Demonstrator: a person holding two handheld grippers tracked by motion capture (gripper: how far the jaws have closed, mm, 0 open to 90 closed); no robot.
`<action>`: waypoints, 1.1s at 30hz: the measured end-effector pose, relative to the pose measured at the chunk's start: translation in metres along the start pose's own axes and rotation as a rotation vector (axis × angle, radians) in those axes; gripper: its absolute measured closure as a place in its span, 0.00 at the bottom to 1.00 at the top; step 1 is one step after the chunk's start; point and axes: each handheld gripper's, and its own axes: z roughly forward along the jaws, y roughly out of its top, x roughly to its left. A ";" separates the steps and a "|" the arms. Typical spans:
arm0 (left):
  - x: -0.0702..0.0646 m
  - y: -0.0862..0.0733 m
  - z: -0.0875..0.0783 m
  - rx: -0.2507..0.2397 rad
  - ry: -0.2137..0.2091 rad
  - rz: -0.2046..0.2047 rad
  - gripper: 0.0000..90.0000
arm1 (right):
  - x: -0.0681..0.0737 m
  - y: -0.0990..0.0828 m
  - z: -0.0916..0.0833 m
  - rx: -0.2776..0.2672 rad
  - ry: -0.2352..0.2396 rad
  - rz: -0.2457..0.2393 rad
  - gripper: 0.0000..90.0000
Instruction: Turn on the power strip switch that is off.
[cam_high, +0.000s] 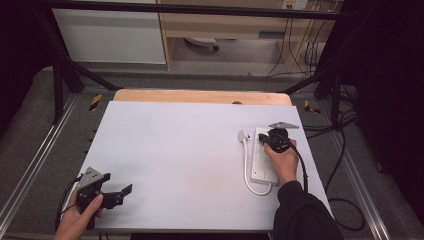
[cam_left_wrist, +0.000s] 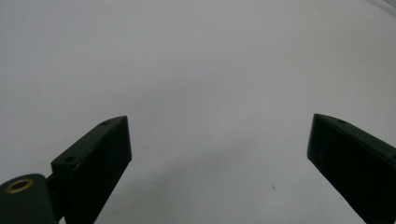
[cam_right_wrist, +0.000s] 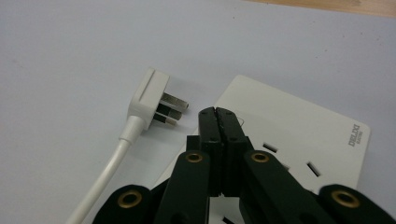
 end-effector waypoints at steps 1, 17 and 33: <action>0.000 0.000 0.000 0.000 0.002 0.000 0.07 | 0.000 0.000 0.000 0.001 0.000 -0.001 1.00; 0.000 0.000 0.000 0.003 0.001 0.007 0.07 | 0.001 0.000 0.000 0.004 -0.003 -0.005 1.00; 0.000 0.000 0.000 0.004 0.002 0.007 0.07 | 0.002 0.000 0.001 0.021 0.002 -0.009 1.00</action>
